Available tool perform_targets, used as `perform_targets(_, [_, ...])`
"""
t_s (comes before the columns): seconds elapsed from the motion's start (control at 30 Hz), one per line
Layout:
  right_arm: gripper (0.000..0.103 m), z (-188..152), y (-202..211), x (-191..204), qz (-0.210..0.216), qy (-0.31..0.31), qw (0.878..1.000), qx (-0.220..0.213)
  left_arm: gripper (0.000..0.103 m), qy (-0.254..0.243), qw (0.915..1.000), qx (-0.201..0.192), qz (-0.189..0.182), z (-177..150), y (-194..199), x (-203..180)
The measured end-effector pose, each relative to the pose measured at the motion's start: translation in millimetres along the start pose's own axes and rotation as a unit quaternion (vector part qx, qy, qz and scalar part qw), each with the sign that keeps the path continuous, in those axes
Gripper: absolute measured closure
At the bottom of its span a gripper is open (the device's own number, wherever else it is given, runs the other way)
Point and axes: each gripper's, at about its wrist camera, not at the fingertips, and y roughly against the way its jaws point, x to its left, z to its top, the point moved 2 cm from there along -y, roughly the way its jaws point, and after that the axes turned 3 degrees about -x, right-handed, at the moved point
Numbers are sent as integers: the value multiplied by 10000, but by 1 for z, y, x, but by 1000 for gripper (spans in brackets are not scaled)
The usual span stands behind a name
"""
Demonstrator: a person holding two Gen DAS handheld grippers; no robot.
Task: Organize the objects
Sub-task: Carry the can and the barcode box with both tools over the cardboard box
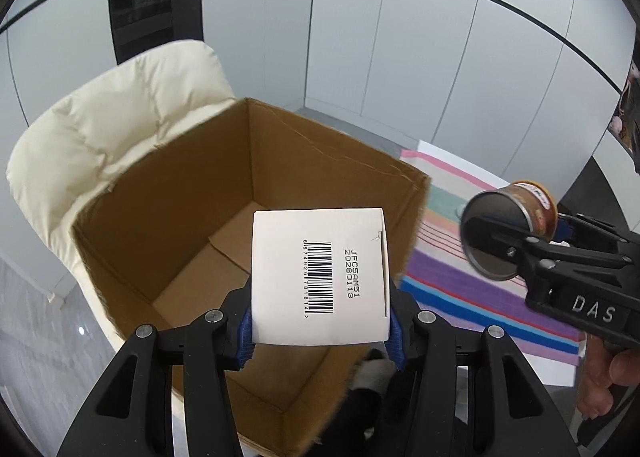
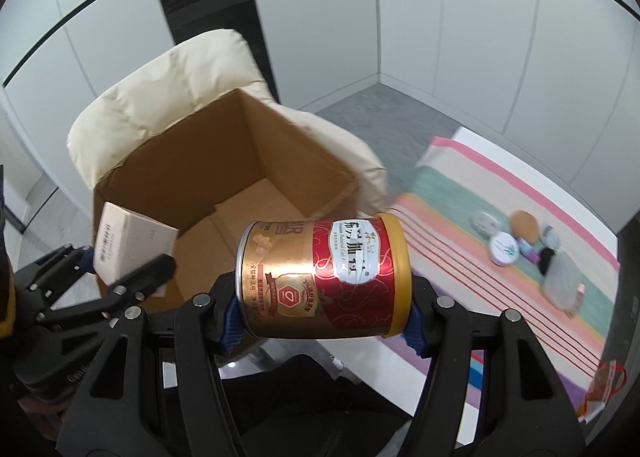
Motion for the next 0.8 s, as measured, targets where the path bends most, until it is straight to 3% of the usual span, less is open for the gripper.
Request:
perform_targets(0.07, [39, 2, -6, 16, 102, 118, 9999, 17, 48, -125, 9997, -180, 135, 0, 4, 6])
perform_targets(0.13, [39, 4, -10, 30, 153, 254, 9996, 5, 27, -259, 9977, -413, 465, -1, 14, 12])
perform_targets(0.17, [39, 5, -11, 37, 177, 314, 9994, -11, 8, -269, 9966, -510, 580, 0, 17, 16])
perform_targets(0.2, [39, 6, -13, 44, 208, 353, 9992, -20, 0, -256, 9955, -608, 685, 0, 20, 21])
perform_targets(0.27, [39, 7, -19, 53, 282, 389, 9988, 12, 0, -245, 9933, -715, 871, -2, 26, 31])
perform_targets(0.43, [39, 12, -33, 76, 416, 440, 9981, 106, 0, 145, 9950, -298, 945, -10, 23, 71])
perform_targets(0.8, [38, 13, -56, 116, 511, 594, 9964, 337, 0, 843, 9870, -198, 1357, -23, 38, 129])
